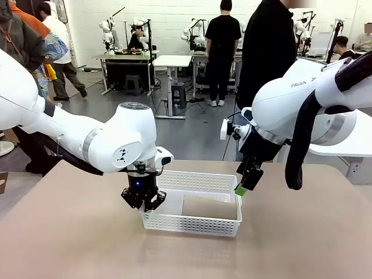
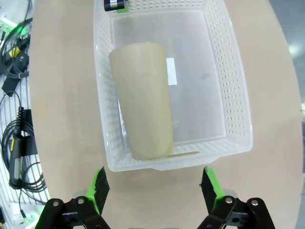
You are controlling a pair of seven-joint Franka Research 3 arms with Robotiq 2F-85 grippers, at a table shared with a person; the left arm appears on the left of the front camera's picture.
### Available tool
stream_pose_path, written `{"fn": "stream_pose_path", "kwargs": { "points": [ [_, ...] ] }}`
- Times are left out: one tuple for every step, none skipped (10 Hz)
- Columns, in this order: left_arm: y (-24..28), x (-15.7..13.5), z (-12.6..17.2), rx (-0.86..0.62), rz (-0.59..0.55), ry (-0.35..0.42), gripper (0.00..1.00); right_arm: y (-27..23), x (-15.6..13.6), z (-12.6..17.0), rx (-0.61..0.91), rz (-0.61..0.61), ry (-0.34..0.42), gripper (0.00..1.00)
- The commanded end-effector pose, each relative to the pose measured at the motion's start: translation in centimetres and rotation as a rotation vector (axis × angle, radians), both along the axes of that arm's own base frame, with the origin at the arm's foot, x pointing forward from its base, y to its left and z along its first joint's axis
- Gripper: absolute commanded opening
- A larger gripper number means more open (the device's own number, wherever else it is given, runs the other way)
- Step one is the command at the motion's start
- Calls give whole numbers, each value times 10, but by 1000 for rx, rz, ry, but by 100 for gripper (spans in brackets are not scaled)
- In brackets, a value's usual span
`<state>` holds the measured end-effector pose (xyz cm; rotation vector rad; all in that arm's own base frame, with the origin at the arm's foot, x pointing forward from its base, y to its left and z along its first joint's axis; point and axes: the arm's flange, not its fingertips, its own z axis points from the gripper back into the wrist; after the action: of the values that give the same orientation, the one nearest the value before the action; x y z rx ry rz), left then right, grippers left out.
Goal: Clean and organize the cups into the basket.
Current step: Pick up the Organizing basket and move it to the center of the table, then pick up the Reusable plastic cup from the right side of the table and place it inside the Organizing basket.
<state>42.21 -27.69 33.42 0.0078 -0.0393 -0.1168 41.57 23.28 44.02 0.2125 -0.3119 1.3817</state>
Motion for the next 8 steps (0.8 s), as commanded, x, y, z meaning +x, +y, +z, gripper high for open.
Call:
{"fn": "stream_pose_path", "kwargs": {
  "points": [
    [0, -4, -4, 8, 0, 4, 0, -1, 4, -1, -8, -2, -3, 100],
    [0, -4, -4, 8, 0, 4, 0, -1, 4, -1, -8, -2, -3, 100],
    [0, -4, -4, 8, 0, 4, 0, 0, 0, 0, 0, 0, 1, 100],
    [0, -4, -4, 8, 0, 4, 0, -19, -10, 17, 219, 72, 93, 100],
    [0, -4, -4, 8, 0, 4, 0, -51, -20, 34, 396, 158, 112, 100],
    [0, -4, -4, 8, 0, 4, 0, -97, -31, 48, 564, 299, 140, 100],
    [0, -4, -4, 8, 0, 4, 0, -136, -39, 52, 715, 459, 168, 100],
    [0, -4, -4, 8, 0, 4, 0, -175, -42, 51, 813, 550, 142, 100]
  ]
}}
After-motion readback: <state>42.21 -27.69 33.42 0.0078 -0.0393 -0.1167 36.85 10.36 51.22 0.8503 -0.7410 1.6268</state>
